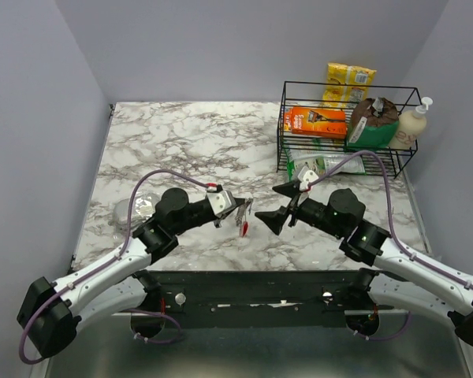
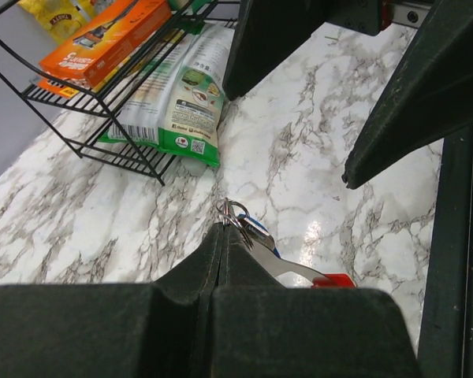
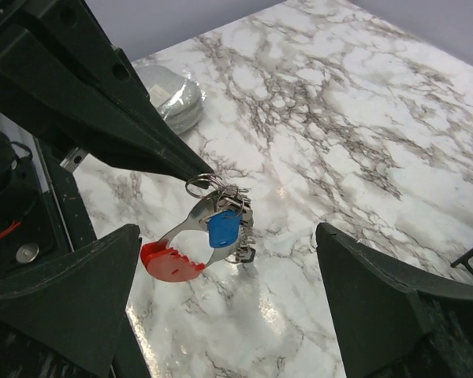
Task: Put the keys on the keyring
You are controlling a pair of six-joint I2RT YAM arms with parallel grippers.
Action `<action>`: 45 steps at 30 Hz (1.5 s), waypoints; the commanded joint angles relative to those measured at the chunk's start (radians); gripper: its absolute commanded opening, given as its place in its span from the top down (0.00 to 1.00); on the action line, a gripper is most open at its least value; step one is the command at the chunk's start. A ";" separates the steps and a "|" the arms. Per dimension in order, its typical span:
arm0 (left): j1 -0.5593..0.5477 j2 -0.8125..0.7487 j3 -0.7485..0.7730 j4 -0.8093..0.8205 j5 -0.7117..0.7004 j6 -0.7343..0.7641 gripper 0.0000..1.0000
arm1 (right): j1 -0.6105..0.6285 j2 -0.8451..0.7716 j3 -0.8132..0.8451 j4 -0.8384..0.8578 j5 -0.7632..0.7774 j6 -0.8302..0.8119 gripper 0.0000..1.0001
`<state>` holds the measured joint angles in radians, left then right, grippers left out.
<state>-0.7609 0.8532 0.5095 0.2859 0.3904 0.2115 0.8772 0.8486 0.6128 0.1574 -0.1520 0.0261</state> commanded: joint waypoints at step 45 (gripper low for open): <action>-0.173 0.770 -0.089 0.940 -0.090 -0.185 1.00 | -0.001 -0.269 -0.130 -0.012 0.408 0.075 0.00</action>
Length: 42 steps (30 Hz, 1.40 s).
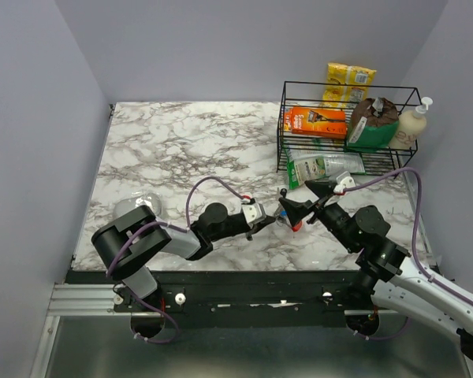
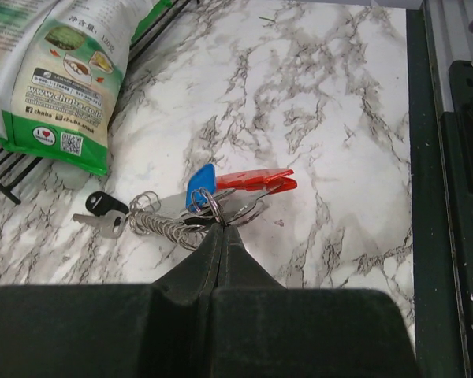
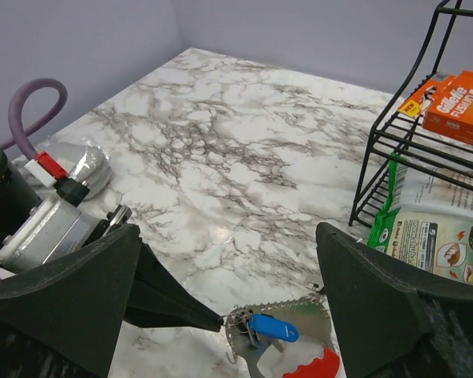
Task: Put the keys on the keyring
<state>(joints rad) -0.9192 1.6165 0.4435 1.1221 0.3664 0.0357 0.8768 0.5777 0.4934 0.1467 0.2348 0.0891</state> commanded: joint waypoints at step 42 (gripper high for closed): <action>-0.168 -0.058 -0.163 -0.177 -0.270 0.141 1.00 | -0.001 0.083 -0.018 -0.010 -0.009 0.049 0.00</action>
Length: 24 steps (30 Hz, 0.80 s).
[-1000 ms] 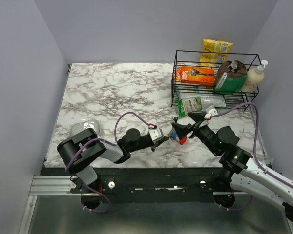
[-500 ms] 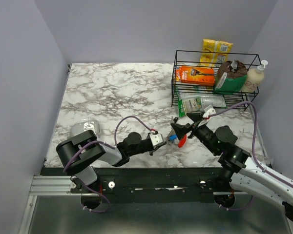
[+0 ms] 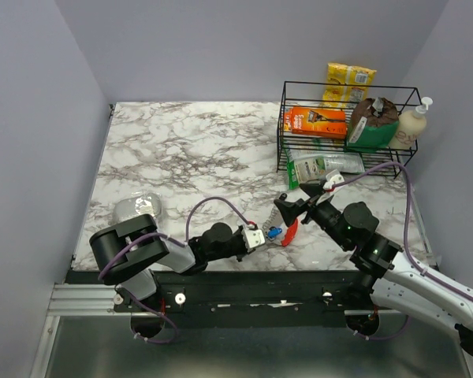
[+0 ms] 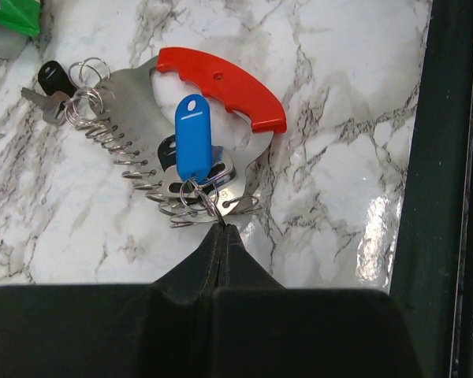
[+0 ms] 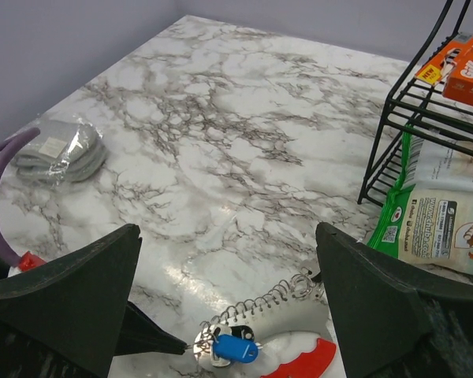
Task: Put the keys on the keyring
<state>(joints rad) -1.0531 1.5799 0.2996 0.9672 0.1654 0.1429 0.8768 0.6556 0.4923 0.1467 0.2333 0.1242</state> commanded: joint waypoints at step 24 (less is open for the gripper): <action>-0.113 -0.127 -0.050 -0.149 -0.202 0.050 0.93 | -0.001 0.084 -0.017 -0.042 -0.014 0.071 0.00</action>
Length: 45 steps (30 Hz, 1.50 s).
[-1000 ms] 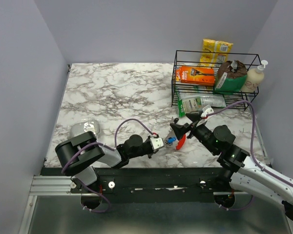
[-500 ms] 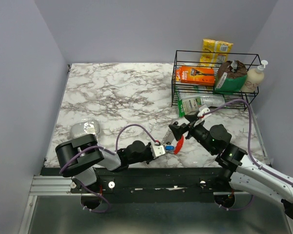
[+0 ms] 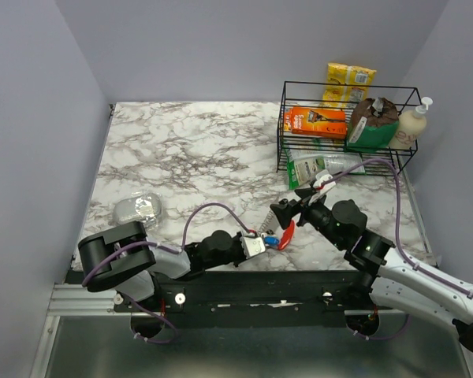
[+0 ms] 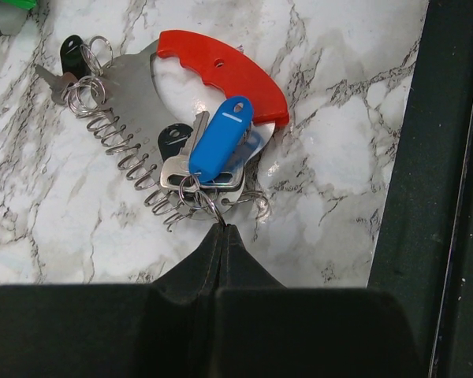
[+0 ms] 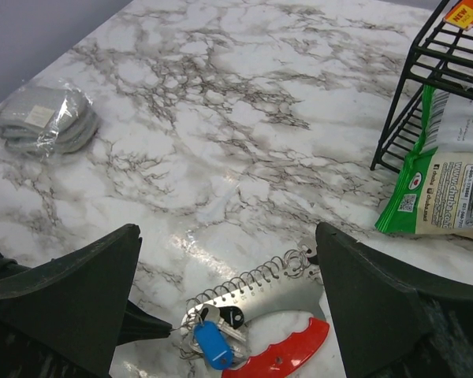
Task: Put the keys on the keyring
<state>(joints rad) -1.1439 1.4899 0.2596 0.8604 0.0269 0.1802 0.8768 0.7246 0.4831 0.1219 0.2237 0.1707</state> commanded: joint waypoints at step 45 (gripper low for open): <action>0.446 -0.318 0.239 -0.696 0.392 -0.717 0.02 | -0.116 0.472 0.115 -0.291 -0.461 0.208 0.38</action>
<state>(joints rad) -0.7006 1.1629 0.5114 0.1795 0.3740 -0.5270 0.7639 1.1324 0.5629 -0.1230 -0.1120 0.3599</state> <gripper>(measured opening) 0.985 0.654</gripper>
